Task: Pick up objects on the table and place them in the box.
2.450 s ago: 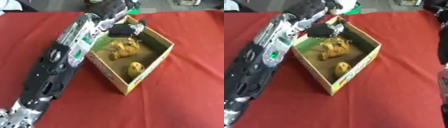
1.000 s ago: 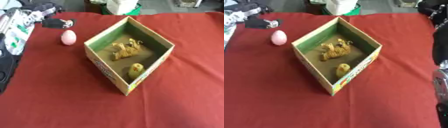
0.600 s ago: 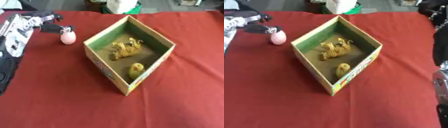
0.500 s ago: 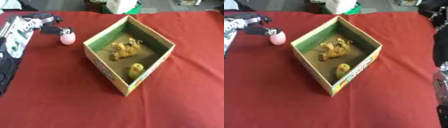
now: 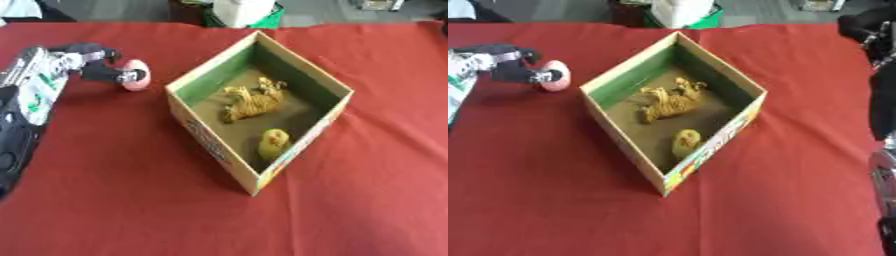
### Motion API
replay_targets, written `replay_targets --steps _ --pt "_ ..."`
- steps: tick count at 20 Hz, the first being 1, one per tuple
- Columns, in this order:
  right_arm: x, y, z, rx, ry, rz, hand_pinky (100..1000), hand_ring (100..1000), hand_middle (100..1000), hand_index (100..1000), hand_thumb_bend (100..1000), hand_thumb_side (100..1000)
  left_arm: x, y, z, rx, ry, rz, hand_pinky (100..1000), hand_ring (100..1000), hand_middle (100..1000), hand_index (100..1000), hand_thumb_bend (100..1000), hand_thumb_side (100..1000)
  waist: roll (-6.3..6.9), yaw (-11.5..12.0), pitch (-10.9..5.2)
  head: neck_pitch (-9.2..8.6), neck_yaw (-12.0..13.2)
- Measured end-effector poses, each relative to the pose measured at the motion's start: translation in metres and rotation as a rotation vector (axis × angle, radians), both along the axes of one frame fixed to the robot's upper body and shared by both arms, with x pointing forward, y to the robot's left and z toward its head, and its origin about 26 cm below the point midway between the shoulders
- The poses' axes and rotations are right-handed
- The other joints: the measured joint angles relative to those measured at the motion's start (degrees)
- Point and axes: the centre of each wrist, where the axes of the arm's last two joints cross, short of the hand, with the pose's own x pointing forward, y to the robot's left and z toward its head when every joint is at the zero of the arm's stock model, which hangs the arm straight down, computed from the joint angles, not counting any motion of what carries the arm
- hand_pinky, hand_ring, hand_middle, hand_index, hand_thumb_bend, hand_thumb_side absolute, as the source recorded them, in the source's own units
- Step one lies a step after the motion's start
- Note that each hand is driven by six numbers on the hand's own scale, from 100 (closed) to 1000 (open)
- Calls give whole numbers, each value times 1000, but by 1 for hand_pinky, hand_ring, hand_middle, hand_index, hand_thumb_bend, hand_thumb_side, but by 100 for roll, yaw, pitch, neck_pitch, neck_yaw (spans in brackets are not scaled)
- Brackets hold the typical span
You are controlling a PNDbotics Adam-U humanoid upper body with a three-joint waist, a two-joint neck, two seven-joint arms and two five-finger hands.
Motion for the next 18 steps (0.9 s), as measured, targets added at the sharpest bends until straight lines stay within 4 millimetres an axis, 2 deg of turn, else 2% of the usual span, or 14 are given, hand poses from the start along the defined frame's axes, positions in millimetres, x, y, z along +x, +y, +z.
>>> replay_targets --steps 6,11,17,18 --pt "0 0 0 -3 1 1 758 679 512 793 100 617 3 5 -9 11 22 27 777 914 877 990 463 962 0 -42 82 -71 37" --pt "1 1 2 -6 -6 2 758 679 511 793 100 617 6 6 -8 -3 5 40 777 914 877 992 463 965 2 -70 110 -120 68" --pt "1 1 3 -12 -3 3 761 680 509 794 100 614 7 7 -7 -27 -51 66 744 882 847 939 366 960 -4 -93 183 -191 93" --pt "1 1 3 -13 -2 3 761 680 509 794 100 614 8 7 -8 -33 -59 64 739 875 837 903 339 937 -4 -87 184 -191 93"
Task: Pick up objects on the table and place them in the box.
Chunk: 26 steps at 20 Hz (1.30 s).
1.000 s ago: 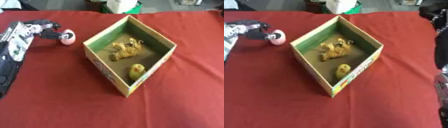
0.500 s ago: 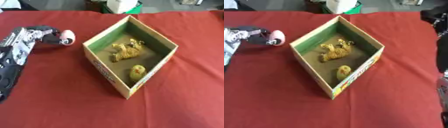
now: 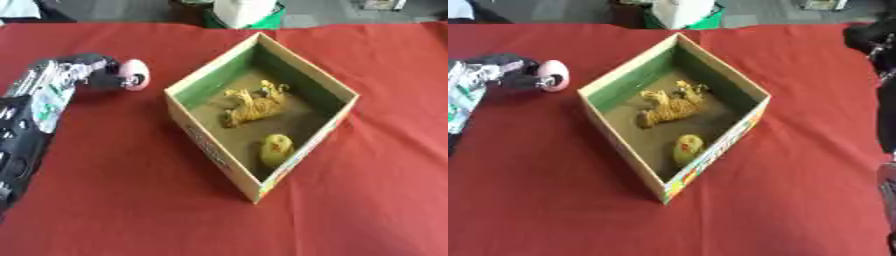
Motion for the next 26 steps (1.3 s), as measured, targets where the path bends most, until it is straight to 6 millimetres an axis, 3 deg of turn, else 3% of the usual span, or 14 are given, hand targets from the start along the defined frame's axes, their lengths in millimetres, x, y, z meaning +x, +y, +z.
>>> replay_targets --steps 7,9,10,12,22,26 --pt "0 0 0 0 9 -2 762 680 508 793 100 611 0 -4 -1 3 -42 -33 719 838 778 778 336 778 -8 25 0 0 1" --pt "0 0 -1 0 12 -4 762 680 508 793 100 609 -1 -7 0 27 -49 -43 707 817 749 746 289 736 -4 30 0 2 -2" --pt "0 0 -1 1 13 -5 763 681 508 794 100 608 -2 -9 0 41 -54 -45 685 782 686 680 186 672 1 30 -1 2 -5" --pt "0 0 -2 1 19 -7 763 681 507 794 100 608 -3 -12 2 66 -67 -46 661 743 628 631 100 592 13 30 -1 3 -7" --pt "-1 0 -4 5 34 -7 766 682 506 795 100 602 -5 -21 3 92 -162 -15 610 680 587 601 100 409 72 32 -2 6 -15" --pt "-1 0 -5 5 41 -9 766 682 505 795 100 602 -7 -26 7 94 -190 -26 597 670 587 600 100 245 79 52 -6 47 -28"
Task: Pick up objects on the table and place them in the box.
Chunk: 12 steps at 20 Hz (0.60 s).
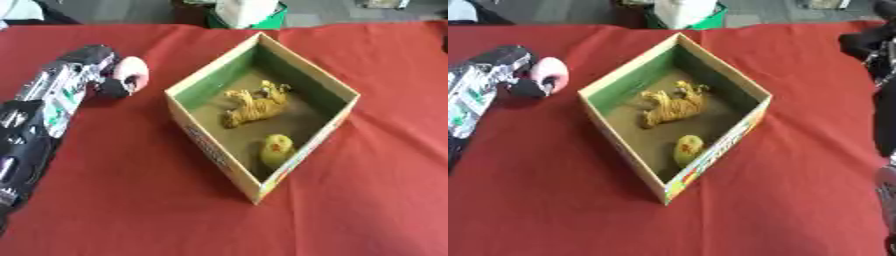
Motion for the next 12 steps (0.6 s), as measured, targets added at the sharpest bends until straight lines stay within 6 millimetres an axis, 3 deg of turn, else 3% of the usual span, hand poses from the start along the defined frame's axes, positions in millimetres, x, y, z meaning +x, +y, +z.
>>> replay_targets --steps 5,12 --pt "0 0 -1 1 4 -3 766 683 505 795 100 603 -4 -5 8 -6 -47 0 572 645 568 550 100 257 0 12 -16 6 -4" --pt "0 0 -1 4 6 -1 766 683 506 795 100 603 -9 -9 18 -15 -116 2 546 611 534 405 100 265 0 16 -105 14 -7"
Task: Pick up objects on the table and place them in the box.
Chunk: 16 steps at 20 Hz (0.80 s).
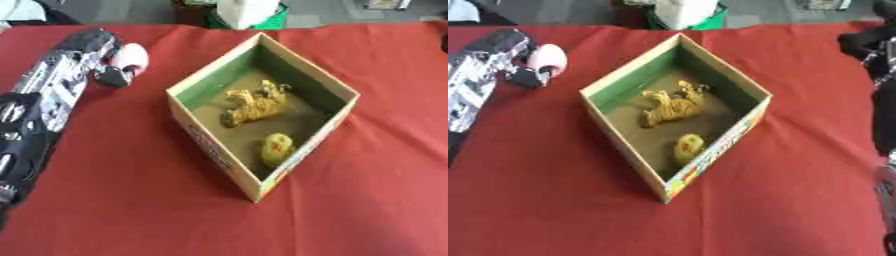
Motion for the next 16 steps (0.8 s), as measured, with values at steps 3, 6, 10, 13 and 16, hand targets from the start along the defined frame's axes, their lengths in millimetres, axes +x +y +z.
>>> replay_targets --steps 3,6,10,13,16 --pt "0 0 0 1 1 1 766 683 505 795 100 602 -2 -2 4 -10 -16 -7 542 607 534 410 100 260 1 1 -49 37 0" --pt "0 0 0 4 2 2 765 683 506 795 100 601 -3 -3 6 -19 -26 -11 539 600 532 416 100 255 4 0 -77 43 -1" --pt "0 0 0 5 3 2 766 683 506 795 100 599 -6 -8 13 -35 -53 -26 527 588 525 398 100 263 16 0 -129 48 -31" --pt "0 0 -1 6 5 2 765 684 506 795 100 599 -14 -17 26 -42 -101 -77 519 580 517 390 100 267 35 0 -149 64 -68" --pt "0 0 -1 8 5 3 765 683 506 794 100 600 -27 -34 45 -26 -157 -159 519 577 514 387 100 270 38 0 -177 92 -99"
